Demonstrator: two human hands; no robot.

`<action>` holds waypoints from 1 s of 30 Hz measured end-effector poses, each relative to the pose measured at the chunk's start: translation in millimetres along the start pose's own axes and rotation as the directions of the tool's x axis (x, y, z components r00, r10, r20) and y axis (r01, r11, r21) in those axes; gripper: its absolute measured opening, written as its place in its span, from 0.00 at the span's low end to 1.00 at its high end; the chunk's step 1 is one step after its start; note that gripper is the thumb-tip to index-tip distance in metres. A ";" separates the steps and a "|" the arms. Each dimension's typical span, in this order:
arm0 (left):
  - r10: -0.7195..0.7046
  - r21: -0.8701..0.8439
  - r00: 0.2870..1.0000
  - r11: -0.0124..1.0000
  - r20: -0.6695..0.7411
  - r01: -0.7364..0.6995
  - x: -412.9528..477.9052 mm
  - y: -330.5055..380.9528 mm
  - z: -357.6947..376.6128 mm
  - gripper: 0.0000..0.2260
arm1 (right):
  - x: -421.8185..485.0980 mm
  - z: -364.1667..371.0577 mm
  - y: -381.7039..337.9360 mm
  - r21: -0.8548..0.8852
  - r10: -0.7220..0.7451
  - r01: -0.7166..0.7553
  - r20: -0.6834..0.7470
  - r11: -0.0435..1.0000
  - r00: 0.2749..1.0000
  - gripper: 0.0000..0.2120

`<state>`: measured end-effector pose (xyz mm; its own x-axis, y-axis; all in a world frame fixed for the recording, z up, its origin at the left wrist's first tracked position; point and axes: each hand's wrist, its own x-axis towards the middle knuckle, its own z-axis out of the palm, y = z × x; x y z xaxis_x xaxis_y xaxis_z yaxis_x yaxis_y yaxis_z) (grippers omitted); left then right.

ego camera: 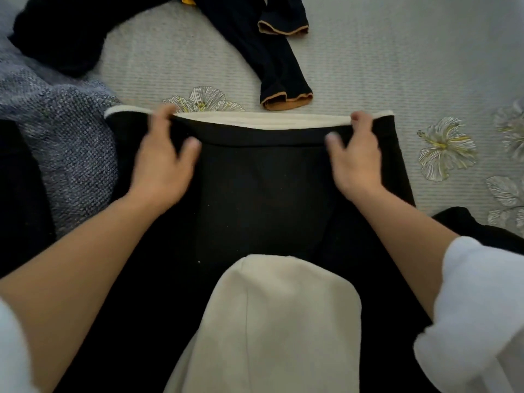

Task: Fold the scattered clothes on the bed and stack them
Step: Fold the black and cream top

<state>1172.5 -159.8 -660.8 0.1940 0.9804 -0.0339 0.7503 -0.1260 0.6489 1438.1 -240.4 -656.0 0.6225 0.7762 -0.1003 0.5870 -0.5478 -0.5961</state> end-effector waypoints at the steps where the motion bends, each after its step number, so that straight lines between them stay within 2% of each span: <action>1: 0.009 0.161 0.986 0.986 0.167 -0.036 -5.2 -7.1 12.5 0.29 | -4.0 7.6 9.6 -0.189 -0.009 0.035 0.137 0.981 0.991 0.29; 2: -0.016 0.317 0.962 0.946 0.272 -0.074 -10.3 -12.9 22.5 0.30 | -7.1 13.0 19.3 -0.346 -0.019 0.103 0.238 0.932 0.971 0.34; 3: -0.046 0.408 0.950 0.909 0.309 -0.088 -14.3 -15.6 28.9 0.29 | -6.9 15.2 26.5 -0.424 -0.029 0.158 0.294 0.892 0.955 0.35; 5: -0.078 0.454 0.946 0.888 0.316 -0.078 -15.6 -16.2 31.9 0.29 | -1.1 11.8 30.6 -0.432 -0.024 0.189 0.359 0.882 0.933 0.36; 7: -0.110 0.450 0.934 0.891 0.340 -0.059 -11.8 -10.9 27.1 0.29 | 0.6 2.7 26.8 -0.393 -0.018 0.181 0.384 0.902 0.923 0.35; 9: -0.121 0.396 0.934 0.918 0.335 -0.023 -12.5 -3.7 20.1 0.27 | -15.0 -6.6 23.9 -0.302 -0.077 0.173 0.305 0.938 0.949 0.33; 11: -0.037 0.302 0.969 0.953 0.246 -0.040 -34.6 3.4 14.7 0.25 | -55.1 -15.5 27.9 -0.210 -0.144 0.185 0.196 0.960 0.970 0.30; 13: 0.035 0.194 0.974 0.978 0.222 -0.079 -80.2 11.5 11.6 0.24 | -106.0 -23.6 44.2 -0.213 -0.147 0.186 0.187 0.959 0.971 0.28; 16: 0.017 0.114 0.935 0.992 0.354 -0.061 -165.8 25.1 10.0 0.27 | -168.6 -36.6 83.7 -0.346 0.043 0.033 0.211 0.938 0.977 0.27; 18: -0.004 0.166 0.930 0.984 0.366 -0.061 -206.9 29.3 13.2 0.28 | -196.8 -50.2 105.0 -0.388 0.200 -0.123 0.166 0.913 0.966 0.26; 21: 0.110 0.359 0.940 0.905 0.322 -0.229 -238.9 37.2 18.1 0.30 | -225.2 -67.8 119.3 -0.351 0.254 -0.211 0.083 0.912 0.964 0.24; 23: 0.223 0.394 0.899 0.840 0.377 -0.374 -256.9 44.6 25.6 0.29 | -235.6 -76.3 120.9 -0.288 0.212 -0.172 0.111 0.942 0.971 0.23; 24: 0.237 0.386 0.869 0.822 0.435 -0.417 -265.7 47.3 29.7 0.27 | -239.0 -81.0 120.4 -0.309 0.203 -0.149 0.152 0.940 0.967 0.24; 25: 0.215 0.376 0.849 0.824 0.483 -0.423 -274.4 48.0 34.3 0.27 | -242.0 -85.8 121.1 -0.365 0.203 -0.123 0.190 0.923 0.961 0.26; 28: 0.035 0.411 0.800 0.844 0.600 -0.345 -300.9 46.7 42.3 0.31 | -254.4 -101.7 120.4 -0.530 0.246 -0.068 0.273 0.845 0.930 0.29; 30: -0.030 0.434 0.774 0.842 0.632 -0.321 -313.8 52.2 44.5 0.33 | -268.1 -113.5 116.4 -0.564 0.275 -0.037 0.344 0.825 0.898 0.29</action>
<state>1179.0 -480.8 -650.1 0.5269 0.6675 -0.5261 0.8435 -0.4868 0.2272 1398.3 -547.6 -608.1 0.5423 0.6533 -0.5282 0.7532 -0.6567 -0.0389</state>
